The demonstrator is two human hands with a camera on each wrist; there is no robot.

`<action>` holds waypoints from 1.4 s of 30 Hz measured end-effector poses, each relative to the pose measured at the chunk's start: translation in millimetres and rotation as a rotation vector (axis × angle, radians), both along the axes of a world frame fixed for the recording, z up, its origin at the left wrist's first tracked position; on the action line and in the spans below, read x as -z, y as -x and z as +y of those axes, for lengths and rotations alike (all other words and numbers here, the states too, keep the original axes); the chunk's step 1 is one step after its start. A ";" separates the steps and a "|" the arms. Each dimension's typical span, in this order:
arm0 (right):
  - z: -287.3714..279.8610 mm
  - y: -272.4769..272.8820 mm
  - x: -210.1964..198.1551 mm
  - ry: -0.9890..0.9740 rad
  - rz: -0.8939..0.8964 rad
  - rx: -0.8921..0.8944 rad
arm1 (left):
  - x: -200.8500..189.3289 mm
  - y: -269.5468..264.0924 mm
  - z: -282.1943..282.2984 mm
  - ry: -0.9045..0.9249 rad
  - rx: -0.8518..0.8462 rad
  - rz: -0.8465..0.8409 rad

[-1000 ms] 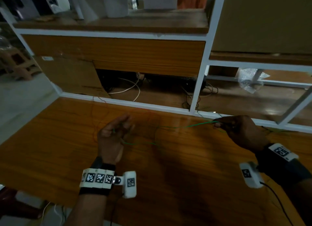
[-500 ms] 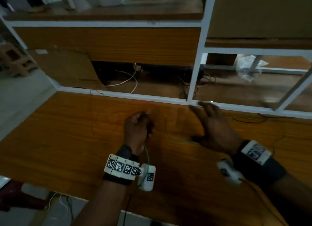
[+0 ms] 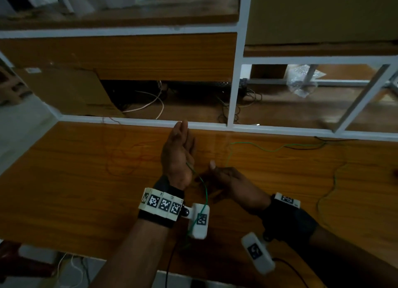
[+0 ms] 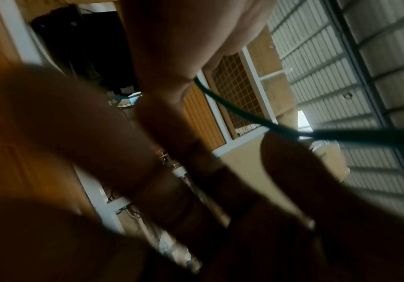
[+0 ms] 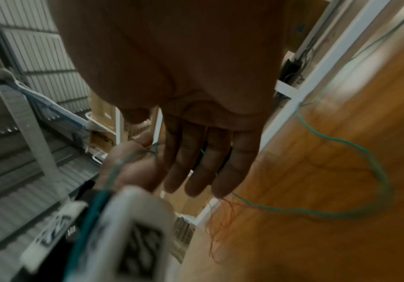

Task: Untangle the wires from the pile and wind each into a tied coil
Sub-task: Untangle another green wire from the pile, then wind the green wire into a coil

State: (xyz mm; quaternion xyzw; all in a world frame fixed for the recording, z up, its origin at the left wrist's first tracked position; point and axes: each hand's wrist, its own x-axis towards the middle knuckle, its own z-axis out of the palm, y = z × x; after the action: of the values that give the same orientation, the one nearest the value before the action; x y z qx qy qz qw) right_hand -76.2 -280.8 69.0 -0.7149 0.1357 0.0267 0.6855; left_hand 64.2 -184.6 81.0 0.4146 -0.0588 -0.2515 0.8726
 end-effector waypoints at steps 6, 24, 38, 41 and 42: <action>-10.0 -5.8 -7.2 0.074 -0.098 -0.004 | 1.0 1.2 -4.1 -0.018 0.060 -0.016; -116.3 -22.6 -24.1 0.284 -0.118 0.538 | -10.8 64.2 -10.9 -0.815 0.708 -0.730; -87.2 28.9 -23.7 0.116 -0.016 0.372 | 1.8 60.1 -63.4 -0.417 0.235 -0.147; -76.3 37.1 -22.9 0.173 -0.014 0.299 | 0.5 60.4 -68.1 -0.455 0.194 -0.203; -72.8 37.6 -21.7 0.207 0.002 0.234 | -0.2 58.7 -69.8 -0.460 0.184 -0.210</action>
State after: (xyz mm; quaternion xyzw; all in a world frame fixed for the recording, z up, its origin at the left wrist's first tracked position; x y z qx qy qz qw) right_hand -113.8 -353.6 90.7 -0.7609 0.2207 -0.0668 0.6065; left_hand 5.6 -254.4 81.3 0.6185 -0.1276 -0.2923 0.7181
